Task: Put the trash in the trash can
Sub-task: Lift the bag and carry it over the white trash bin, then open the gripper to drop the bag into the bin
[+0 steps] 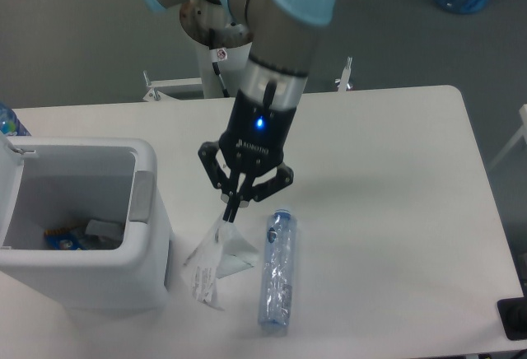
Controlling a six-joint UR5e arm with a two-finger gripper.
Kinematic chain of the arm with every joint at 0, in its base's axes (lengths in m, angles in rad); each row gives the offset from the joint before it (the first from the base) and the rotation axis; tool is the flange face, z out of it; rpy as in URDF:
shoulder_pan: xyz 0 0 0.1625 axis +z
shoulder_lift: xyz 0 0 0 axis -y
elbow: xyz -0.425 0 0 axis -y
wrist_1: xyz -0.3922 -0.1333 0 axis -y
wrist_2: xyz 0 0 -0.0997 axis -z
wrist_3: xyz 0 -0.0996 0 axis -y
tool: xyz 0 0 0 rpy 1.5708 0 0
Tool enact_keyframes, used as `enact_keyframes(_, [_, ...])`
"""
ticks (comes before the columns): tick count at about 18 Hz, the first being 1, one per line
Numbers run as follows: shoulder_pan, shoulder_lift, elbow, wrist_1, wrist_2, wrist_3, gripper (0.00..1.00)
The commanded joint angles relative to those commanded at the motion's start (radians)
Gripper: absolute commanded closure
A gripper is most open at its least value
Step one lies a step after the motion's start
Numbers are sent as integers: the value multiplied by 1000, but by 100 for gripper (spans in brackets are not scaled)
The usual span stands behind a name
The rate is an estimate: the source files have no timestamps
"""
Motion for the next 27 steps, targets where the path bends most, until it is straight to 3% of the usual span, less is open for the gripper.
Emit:
enact_keyframes(7, [-29,160,-123,0,-34,-51,100])
enact_keyframes(14, [-173,149,-155,-2,-36,-54,100])
enact_keyframes(19, [-216,140,-183,0,-36,-51,99])
enact_keyframes(20, [-218,135,-184,2,-36,-45,89])
enact_keyframes(22, [-218,126,-180,14,-34,-34,21])
enact_keyframes(23, [-218,123,-173,14,-34,-25,8])
enact_keyframes(24, [-216,121,-173,14,-34,-23,0])
enact_keyframes(27, [-216,123,-172,12,-33,-38,0])
